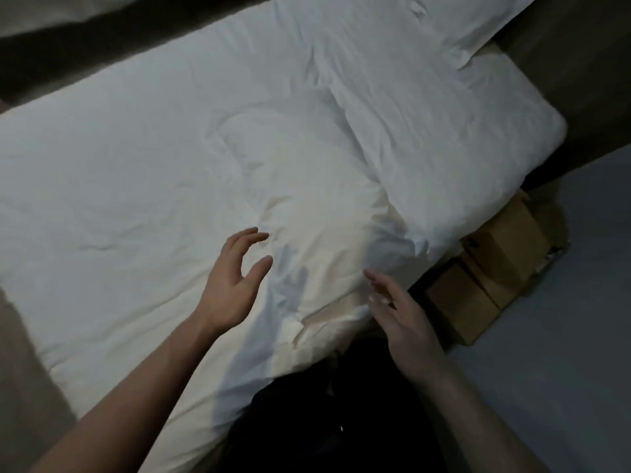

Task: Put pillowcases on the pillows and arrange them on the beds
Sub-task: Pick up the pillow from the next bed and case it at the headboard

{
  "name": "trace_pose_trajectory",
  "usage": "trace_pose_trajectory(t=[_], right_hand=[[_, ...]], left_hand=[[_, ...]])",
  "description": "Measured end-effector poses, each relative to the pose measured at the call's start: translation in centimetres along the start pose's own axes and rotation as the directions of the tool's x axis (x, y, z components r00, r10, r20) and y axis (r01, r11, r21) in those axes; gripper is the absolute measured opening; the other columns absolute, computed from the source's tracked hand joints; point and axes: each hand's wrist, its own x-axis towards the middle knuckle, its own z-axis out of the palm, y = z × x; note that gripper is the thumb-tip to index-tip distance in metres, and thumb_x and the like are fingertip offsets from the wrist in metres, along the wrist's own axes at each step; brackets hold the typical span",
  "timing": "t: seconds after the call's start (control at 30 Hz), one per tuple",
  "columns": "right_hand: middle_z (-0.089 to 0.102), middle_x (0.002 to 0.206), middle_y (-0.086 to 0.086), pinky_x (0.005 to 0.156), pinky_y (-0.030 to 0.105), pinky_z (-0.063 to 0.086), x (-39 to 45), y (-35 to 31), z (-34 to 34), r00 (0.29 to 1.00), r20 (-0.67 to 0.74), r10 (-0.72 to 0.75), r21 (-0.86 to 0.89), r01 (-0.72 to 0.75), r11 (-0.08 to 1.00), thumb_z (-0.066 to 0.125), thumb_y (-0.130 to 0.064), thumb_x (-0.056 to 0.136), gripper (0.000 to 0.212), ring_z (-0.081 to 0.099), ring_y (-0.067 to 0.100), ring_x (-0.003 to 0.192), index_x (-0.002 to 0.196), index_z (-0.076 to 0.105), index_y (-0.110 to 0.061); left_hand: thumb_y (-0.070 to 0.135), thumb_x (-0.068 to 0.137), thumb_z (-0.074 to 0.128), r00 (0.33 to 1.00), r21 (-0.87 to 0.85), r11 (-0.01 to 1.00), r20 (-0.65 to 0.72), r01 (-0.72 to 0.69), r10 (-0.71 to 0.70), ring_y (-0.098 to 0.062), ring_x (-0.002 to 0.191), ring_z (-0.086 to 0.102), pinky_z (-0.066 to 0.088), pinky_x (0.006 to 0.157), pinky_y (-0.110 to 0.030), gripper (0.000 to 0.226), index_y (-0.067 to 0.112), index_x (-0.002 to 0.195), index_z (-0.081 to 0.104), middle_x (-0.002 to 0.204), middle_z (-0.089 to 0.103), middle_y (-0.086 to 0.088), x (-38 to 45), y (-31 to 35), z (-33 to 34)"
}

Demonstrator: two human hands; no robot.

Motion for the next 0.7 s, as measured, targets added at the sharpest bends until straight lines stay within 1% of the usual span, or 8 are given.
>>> trace_pose_trajectory(t=[0.1, 0.23, 0.37, 0.43, 0.47, 0.53, 0.63, 0.7], right_hand=[[0.060, 0.143, -0.011, 0.117, 0.042, 0.043, 3.3, 0.0, -2.3, 1.000, 0.006, 0.023, 0.030, -0.023, 0.999, 0.057, -0.044, 0.097, 0.039, 0.052, 0.007, 0.137, 0.136, 0.058, -0.047], [0.061, 0.140, -0.014, 0.117, 0.038, 0.042, 8.6, 1.7, -5.6, 0.998, -0.019, 0.051, 0.011, -0.051, 0.999, 0.058, -0.026, 0.103, 0.035, 0.054, 0.001, 0.133, 0.128, 0.062, -0.050], [0.061, 0.136, -0.015, 0.115, 0.037, 0.043, 15.7, 3.3, -9.0, 0.994, -0.025, 0.105, -0.016, -0.105, 0.994, 0.065, -0.059, 0.087, 0.032, 0.055, -0.002, 0.127, 0.119, 0.063, -0.059], [0.059, 0.135, -0.018, 0.116, 0.037, 0.042, 19.9, 4.6, -10.4, 0.992, 0.004, 0.124, -0.041, -0.124, 0.991, 0.062, -0.044, 0.095, 0.026, 0.054, -0.002, 0.126, 0.119, 0.063, -0.054], [0.059, 0.137, -0.015, 0.116, 0.037, 0.041, 21.9, 5.1, -11.0, 0.991, 0.019, 0.134, -0.065, -0.133, 0.989, 0.060, -0.036, 0.098, 0.027, 0.054, 0.001, 0.126, 0.122, 0.062, -0.050], [0.057, 0.142, -0.005, 0.114, 0.033, 0.040, 25.7, 6.3, -11.7, 0.986, 0.039, 0.162, -0.156, -0.155, 0.976, 0.058, -0.032, 0.101, 0.034, 0.052, 0.007, 0.128, 0.135, 0.058, -0.040], [0.053, 0.146, -0.006, 0.113, 0.032, 0.040, 30.3, 8.3, -12.0, 0.983, 0.031, 0.179, -0.255, -0.165, 0.953, 0.058, -0.035, 0.100, 0.042, 0.051, 0.012, 0.133, 0.142, 0.053, -0.035], [0.052, 0.148, -0.003, 0.111, 0.031, 0.041, 32.5, 9.5, -11.9, 0.985, 0.011, 0.170, -0.297, -0.159, 0.941, 0.058, -0.034, 0.100, 0.046, 0.053, 0.018, 0.135, 0.145, 0.049, -0.031]], left_hand=[[0.044, 0.096, 0.055, 0.998, -0.034, 0.998, -0.038, 0.057, -0.058, -0.005, 0.139, 0.046, 0.038, 0.117, -0.039, 0.041, 0.034, 0.134, 0.060, 0.148, 0.049, 0.016, 3.9, 0.3, 1.5], [0.048, 0.092, 0.056, 0.964, -0.070, 0.967, -0.085, 0.246, -0.251, -0.014, 0.131, 0.053, 0.043, 0.113, -0.044, 0.043, 0.034, 0.132, 0.062, 0.144, 0.051, 0.010, 7.8, -1.0, 4.0], [0.047, 0.094, 0.058, 0.909, -0.057, 0.917, -0.121, 0.395, -0.399, -0.021, 0.132, 0.053, 0.044, 0.109, -0.040, 0.044, 0.029, 0.134, 0.061, 0.145, 0.051, 0.004, 12.0, -2.6, 6.7], [0.040, 0.100, 0.060, 0.872, -0.040, 0.882, -0.139, 0.469, -0.470, -0.026, 0.133, 0.054, 0.044, 0.105, -0.037, 0.040, 0.025, 0.137, 0.060, 0.147, 0.049, -0.001, 14.7, -3.6, 8.2], [0.039, 0.101, 0.060, 0.852, -0.033, 0.862, -0.143, 0.505, -0.504, -0.028, 0.133, 0.054, 0.044, 0.105, -0.037, 0.042, 0.022, 0.139, 0.059, 0.148, 0.049, -0.004, 15.8, -4.1, 8.8], [0.048, 0.096, 0.060, 0.817, -0.019, 0.826, -0.138, 0.563, -0.560, -0.032, 0.130, 0.056, 0.045, 0.107, -0.041, 0.056, 0.018, 0.142, 0.056, 0.149, 0.048, -0.011, 17.9, -5.7, 10.0], [0.067, 0.080, 0.055, 0.771, -0.013, 0.785, -0.178, 0.620, -0.611, -0.034, 0.128, 0.057, 0.045, 0.111, -0.050, 0.083, 0.012, 0.143, 0.054, 0.144, 0.053, -0.015, 20.4, -8.8, 11.5], [0.067, 0.079, 0.054, 0.751, -0.025, 0.771, -0.203, 0.637, -0.628, -0.033, 0.134, 0.050, 0.041, 0.112, -0.046, 0.090, 0.007, 0.146, 0.051, 0.146, 0.051, -0.016, 21.8, -9.7, 12.4]])
